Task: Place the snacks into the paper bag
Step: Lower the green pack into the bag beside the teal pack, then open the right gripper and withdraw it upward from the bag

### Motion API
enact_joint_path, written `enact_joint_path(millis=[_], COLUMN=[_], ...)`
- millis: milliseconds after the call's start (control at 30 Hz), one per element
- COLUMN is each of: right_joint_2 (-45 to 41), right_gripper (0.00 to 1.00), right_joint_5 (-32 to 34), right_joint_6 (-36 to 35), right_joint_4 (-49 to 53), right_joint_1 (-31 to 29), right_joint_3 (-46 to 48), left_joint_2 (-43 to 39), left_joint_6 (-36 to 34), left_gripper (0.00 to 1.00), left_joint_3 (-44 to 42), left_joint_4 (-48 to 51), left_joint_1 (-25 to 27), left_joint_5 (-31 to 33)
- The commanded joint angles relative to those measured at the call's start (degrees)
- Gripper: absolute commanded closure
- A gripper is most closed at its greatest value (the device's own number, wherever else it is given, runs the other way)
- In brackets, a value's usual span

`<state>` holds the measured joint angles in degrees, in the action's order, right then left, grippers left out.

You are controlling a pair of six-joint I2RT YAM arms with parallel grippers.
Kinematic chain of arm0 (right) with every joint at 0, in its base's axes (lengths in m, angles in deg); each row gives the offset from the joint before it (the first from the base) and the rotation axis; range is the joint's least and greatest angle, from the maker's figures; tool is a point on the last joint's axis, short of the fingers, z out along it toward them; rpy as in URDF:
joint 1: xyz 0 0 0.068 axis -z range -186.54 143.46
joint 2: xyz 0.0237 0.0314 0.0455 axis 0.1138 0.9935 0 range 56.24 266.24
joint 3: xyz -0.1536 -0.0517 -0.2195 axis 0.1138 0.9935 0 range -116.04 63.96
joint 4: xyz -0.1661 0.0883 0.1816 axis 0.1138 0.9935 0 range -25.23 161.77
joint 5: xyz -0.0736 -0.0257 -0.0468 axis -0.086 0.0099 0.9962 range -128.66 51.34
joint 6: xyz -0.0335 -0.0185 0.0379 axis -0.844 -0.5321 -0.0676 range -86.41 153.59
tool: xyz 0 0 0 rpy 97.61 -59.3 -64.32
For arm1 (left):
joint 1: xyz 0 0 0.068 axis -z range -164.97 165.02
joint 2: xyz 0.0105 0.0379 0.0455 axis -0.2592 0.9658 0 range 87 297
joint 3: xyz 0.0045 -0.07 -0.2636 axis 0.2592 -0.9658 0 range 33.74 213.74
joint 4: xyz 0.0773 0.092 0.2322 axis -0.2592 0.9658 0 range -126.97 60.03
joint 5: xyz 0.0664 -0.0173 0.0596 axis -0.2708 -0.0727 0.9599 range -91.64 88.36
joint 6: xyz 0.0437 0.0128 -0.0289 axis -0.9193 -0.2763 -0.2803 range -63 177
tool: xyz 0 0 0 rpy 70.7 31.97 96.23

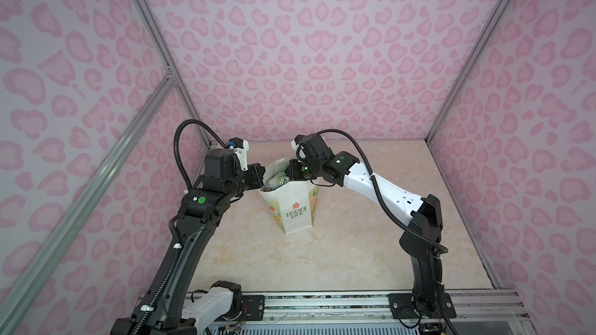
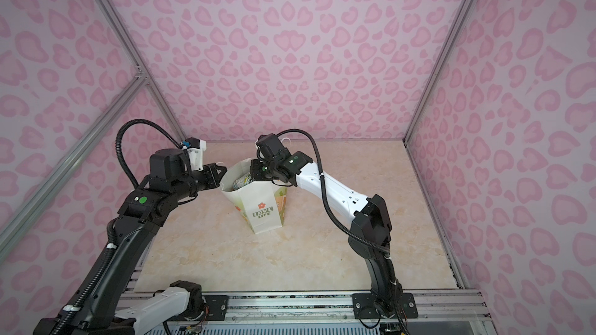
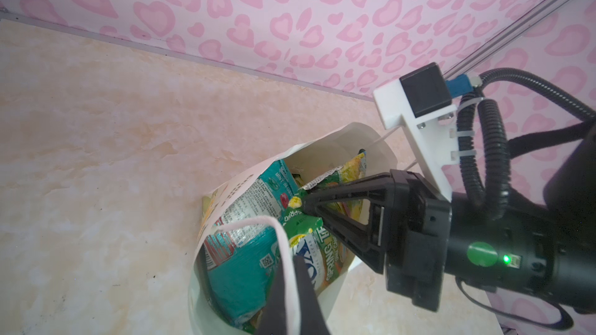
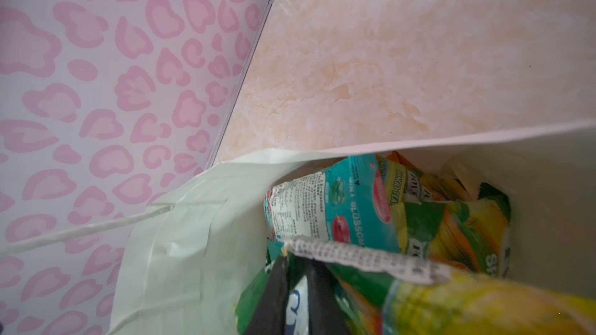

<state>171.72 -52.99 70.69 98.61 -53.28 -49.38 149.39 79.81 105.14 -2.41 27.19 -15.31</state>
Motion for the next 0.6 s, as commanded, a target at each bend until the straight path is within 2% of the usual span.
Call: enact_joint_path(millis=[0,33,167,233,567], right_joint_2=[0.35,0.44,0.20,-0.37,-5.47], right_gripper=[0.71,0.69,0.45,0.38,0.24], right_joint_5=[2.01,1.63,3.36,4.29,9.65], right_joint_6=[0.21,-0.07,-2.98,-4.78,-12.30], right_joint_4=[2.06,2.18,4.46,5.79,10.68], right_joint_1=[0.07,0.08,-0.60,-0.71,-0.83], right_joint_3=[0.36,0.09,-2.39,-3.38,-6.52], left_joint_2=[-0.34,-0.41,-0.45,-0.43,-0.52], left_joint_6=[-0.57,-0.57,-0.47,-0.48,-0.48], left_gripper=[0.96,0.96,0.96,0.96,0.96], left_joint_3=[-0.08,-0.03,-0.04,-0.03,-0.03], left_joint_4=[-1.70,-1.70,-1.67,-1.69,-1.74], left_joint_1=[-0.01,-0.02,-0.03,-0.03,-0.02], left_joint_5=[-0.04,-0.08,-0.29,-0.38,-0.35])
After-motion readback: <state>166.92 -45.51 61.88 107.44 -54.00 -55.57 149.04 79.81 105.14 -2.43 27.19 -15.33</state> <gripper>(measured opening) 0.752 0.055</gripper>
